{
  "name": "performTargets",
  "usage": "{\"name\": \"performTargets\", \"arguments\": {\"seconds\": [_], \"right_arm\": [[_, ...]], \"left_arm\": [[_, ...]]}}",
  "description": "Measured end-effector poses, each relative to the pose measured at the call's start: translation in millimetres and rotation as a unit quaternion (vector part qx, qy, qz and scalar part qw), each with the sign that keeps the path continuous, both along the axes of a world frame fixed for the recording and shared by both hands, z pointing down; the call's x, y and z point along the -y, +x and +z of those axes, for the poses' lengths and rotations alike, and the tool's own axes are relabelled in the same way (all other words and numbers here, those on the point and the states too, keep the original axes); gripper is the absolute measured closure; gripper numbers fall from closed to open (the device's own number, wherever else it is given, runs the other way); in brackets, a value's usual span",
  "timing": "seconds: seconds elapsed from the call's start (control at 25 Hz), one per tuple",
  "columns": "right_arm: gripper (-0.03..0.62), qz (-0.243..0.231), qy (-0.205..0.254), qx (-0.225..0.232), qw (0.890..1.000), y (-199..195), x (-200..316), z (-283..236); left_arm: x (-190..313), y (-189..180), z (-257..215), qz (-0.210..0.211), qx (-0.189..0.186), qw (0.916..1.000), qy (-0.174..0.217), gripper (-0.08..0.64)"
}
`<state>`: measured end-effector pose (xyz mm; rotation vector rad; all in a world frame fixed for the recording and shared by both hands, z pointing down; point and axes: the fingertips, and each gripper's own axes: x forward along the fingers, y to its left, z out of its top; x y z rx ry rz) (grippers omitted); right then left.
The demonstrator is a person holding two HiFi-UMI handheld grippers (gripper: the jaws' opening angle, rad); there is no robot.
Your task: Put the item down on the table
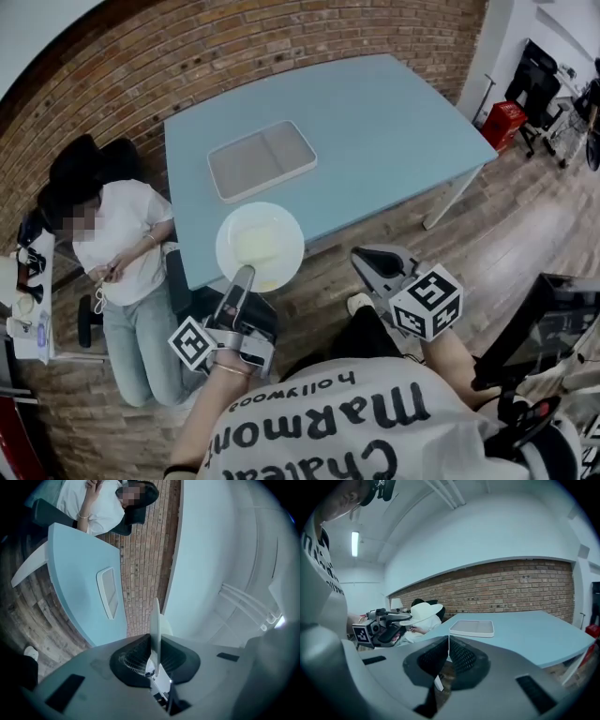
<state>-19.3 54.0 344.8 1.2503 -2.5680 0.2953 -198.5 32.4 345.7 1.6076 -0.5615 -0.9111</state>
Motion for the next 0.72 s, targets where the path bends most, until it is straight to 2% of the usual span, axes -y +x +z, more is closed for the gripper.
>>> {"name": "performTargets", "arguments": {"seconds": [0.36,0.6,0.72], "right_arm": [[0.581,-0.047,-0.026,-0.010,0.999,28,83,21],[0.581,-0.081,-0.025,-0.025,0.996,60,136,26],[0.581,-0.089,-0.040,-0.024,0.995,79,160,34]], "left_arm": [[60,36,15,-0.017,0.027,0.9994,-0.013,0.532],[104,73,23,-0.038,0.023,0.9988,-0.019,0.532],[126,91,26,-0.053,0.042,0.9973,-0.028,0.532]]}}
